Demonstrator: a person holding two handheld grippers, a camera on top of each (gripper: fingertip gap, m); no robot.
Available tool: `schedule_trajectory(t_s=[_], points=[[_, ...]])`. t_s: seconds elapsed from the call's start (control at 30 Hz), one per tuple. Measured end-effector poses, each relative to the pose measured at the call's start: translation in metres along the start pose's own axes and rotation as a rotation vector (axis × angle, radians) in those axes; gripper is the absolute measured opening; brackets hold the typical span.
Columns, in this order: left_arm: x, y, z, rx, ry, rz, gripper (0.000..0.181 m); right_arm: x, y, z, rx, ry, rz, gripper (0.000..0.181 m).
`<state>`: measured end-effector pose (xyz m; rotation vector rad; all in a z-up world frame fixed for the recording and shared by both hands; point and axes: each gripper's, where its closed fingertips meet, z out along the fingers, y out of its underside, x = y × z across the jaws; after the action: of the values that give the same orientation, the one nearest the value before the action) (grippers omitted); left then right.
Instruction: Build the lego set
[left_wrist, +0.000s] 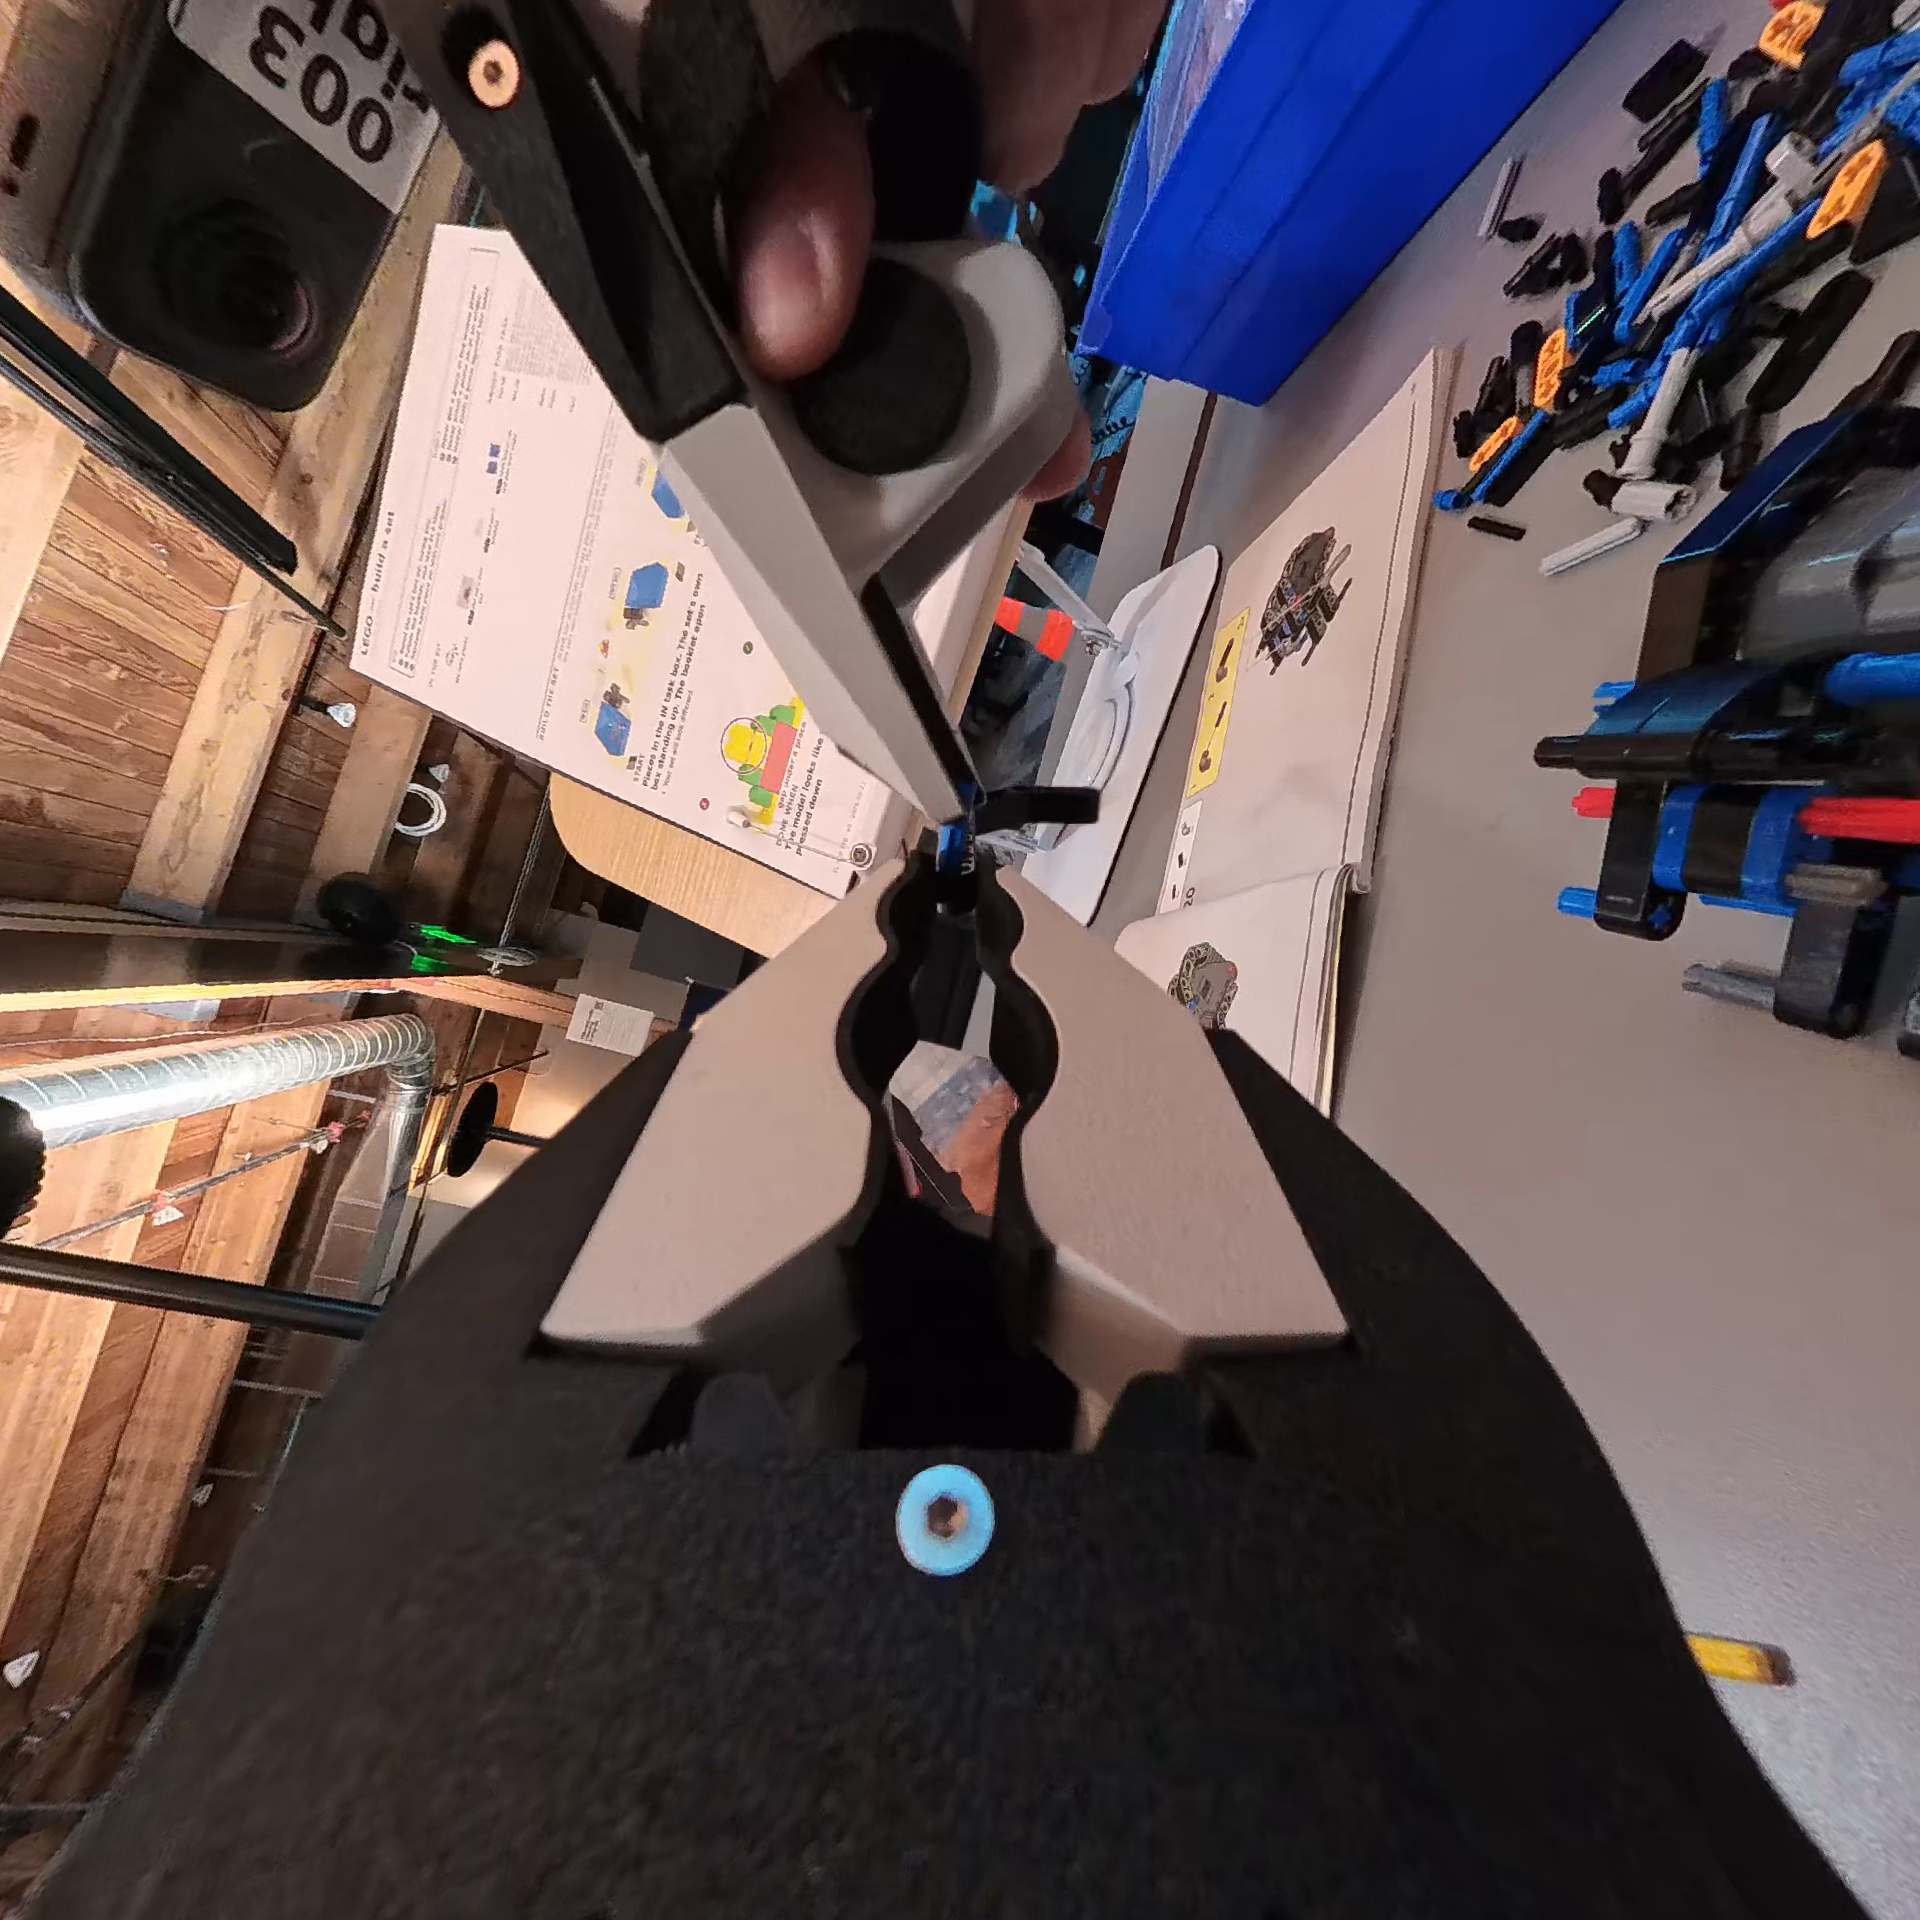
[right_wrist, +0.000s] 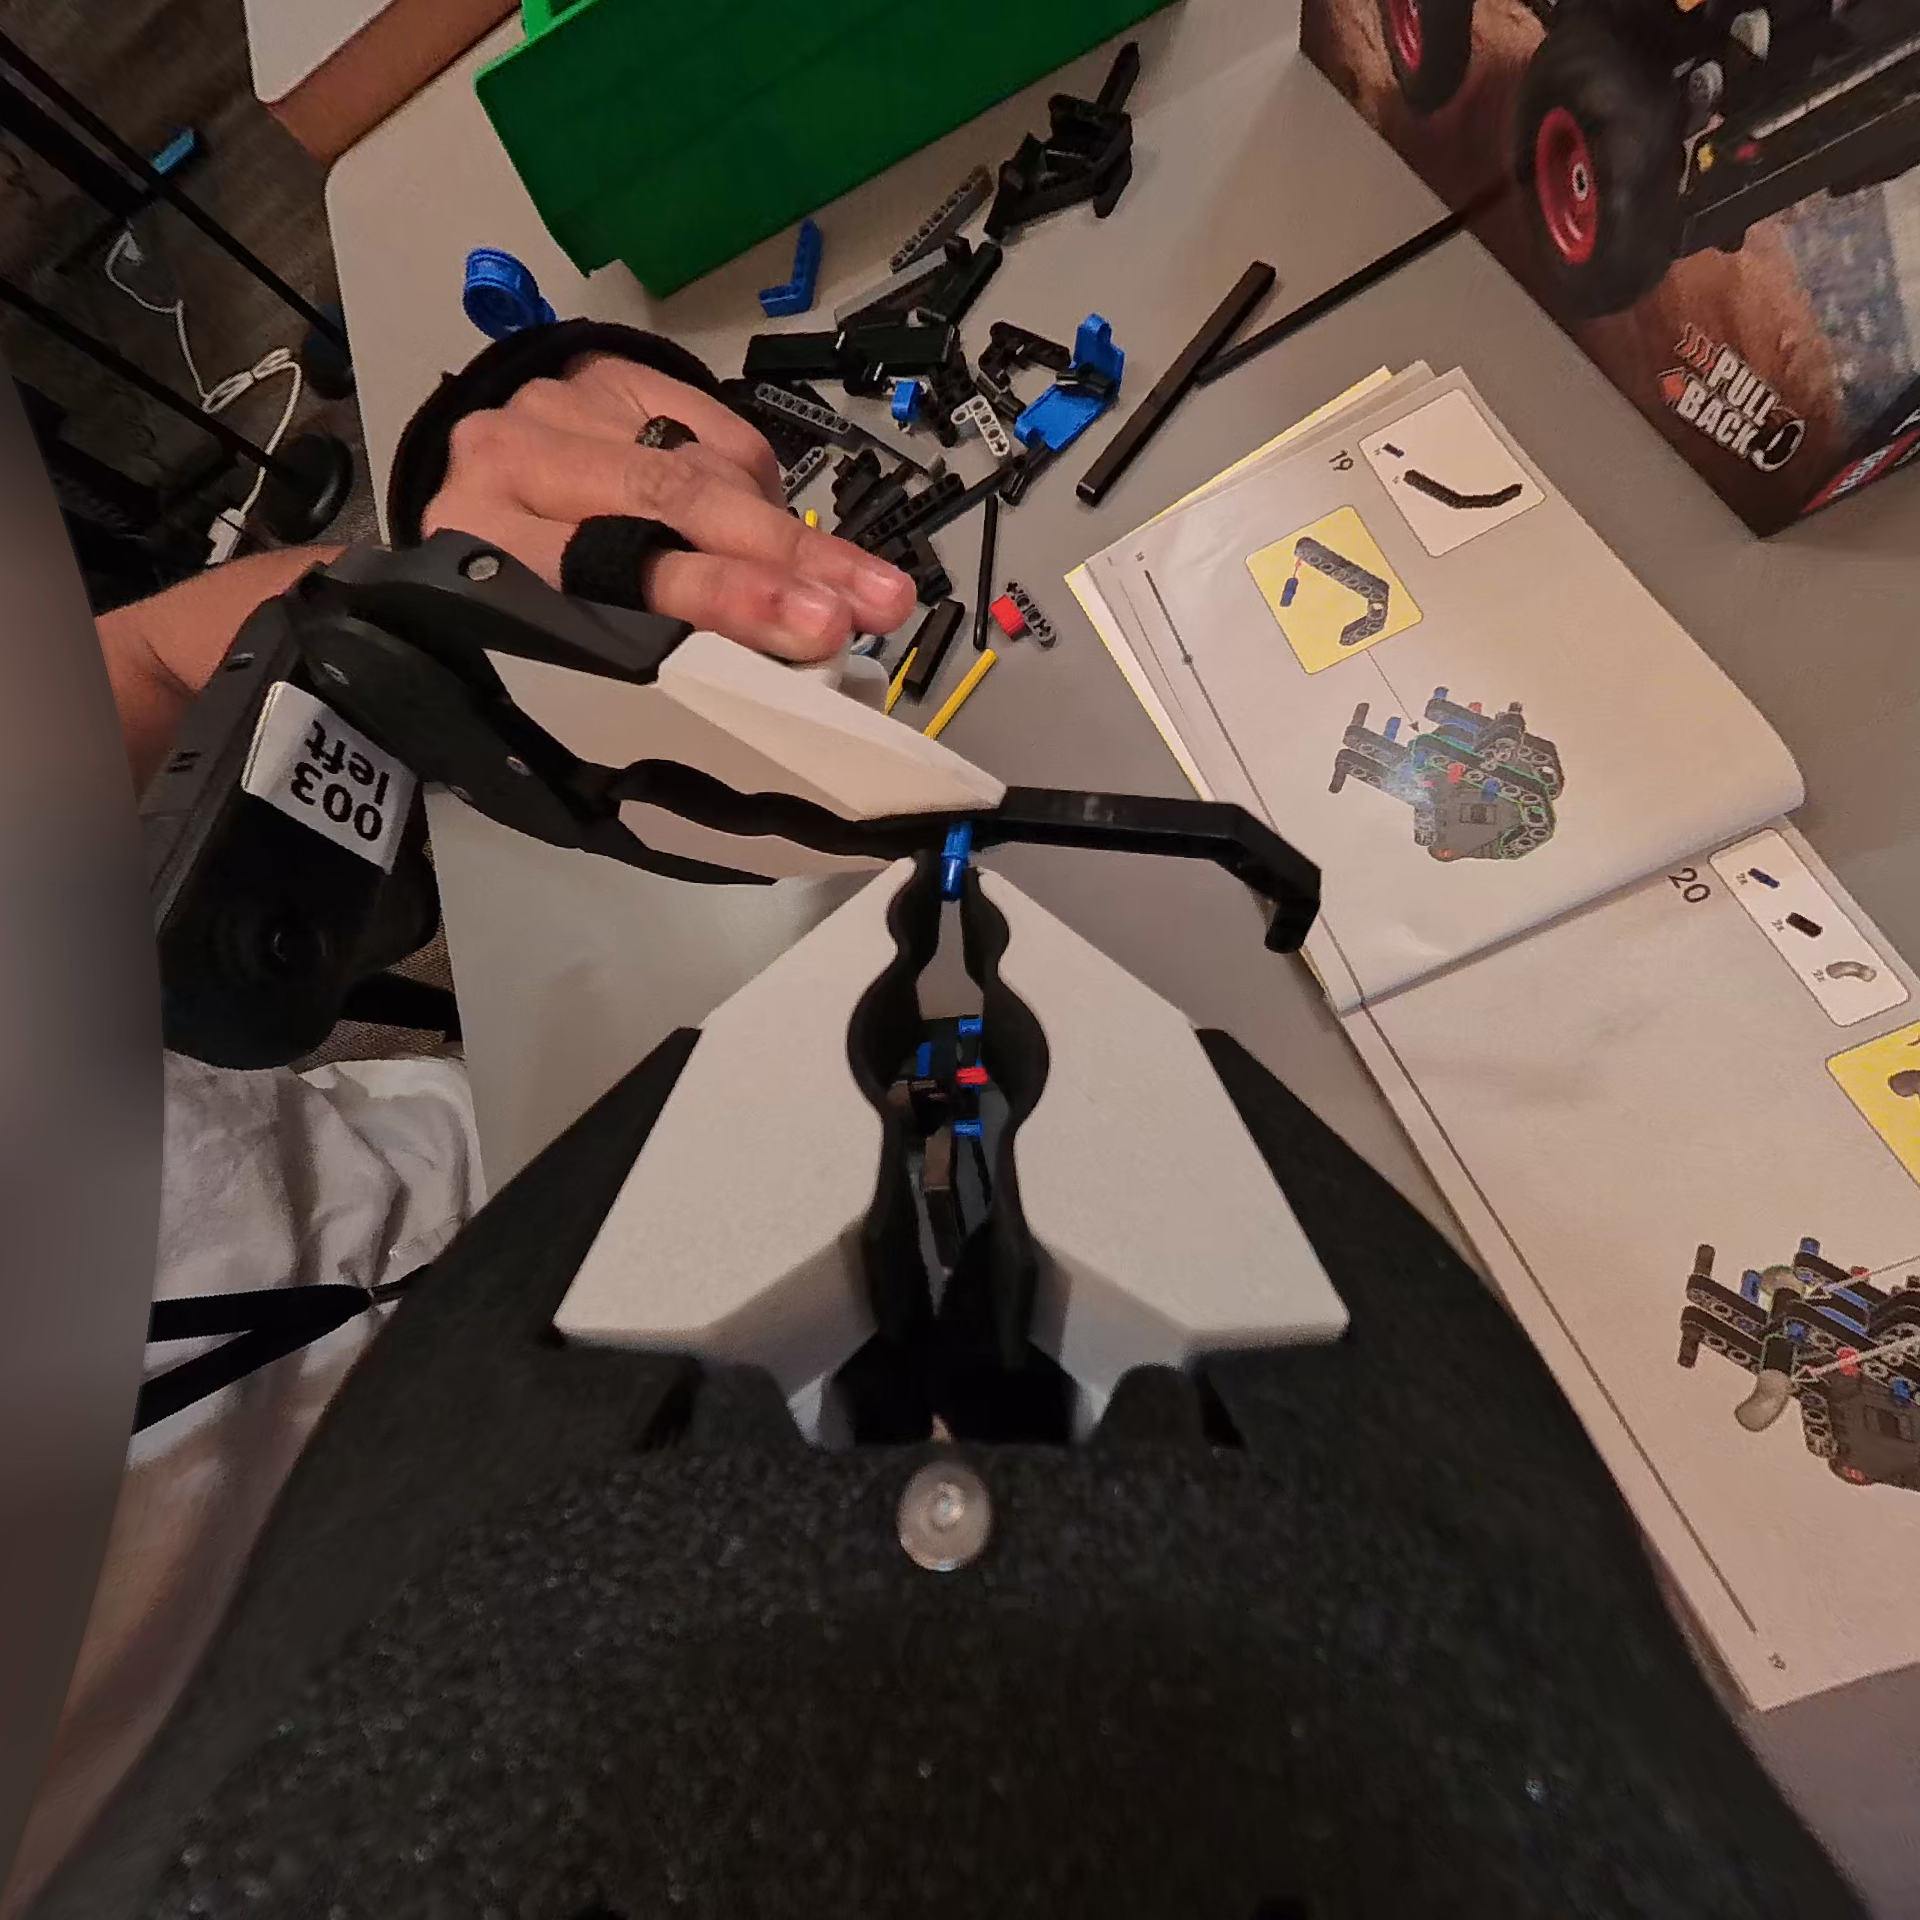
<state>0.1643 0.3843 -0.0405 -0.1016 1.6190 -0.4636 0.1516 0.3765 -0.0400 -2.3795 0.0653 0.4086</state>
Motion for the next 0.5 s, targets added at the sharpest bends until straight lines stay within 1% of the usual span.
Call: schedule_trajectory(t_s=[0.1,0.2,0.5], points=[[-0.0001,-0.0005,-0.0005,0.002,-0.005,0.026,0.006,0.0000,0.0031,0.0010,-0.017,-0.010,0.023,0.003],[-0.0013,0.0001,-0.0009,-0.002,-0.008,0.028,0.005,-0.0016,0.0006,0.0010,0.002,-0.034,0.028,0.003],[0.0018,0.0025,0.0003,-0.011,0.005,0.024,0.006,0.0015,0.0012,0.0031,-0.013,0.022,0.004,0.003]])
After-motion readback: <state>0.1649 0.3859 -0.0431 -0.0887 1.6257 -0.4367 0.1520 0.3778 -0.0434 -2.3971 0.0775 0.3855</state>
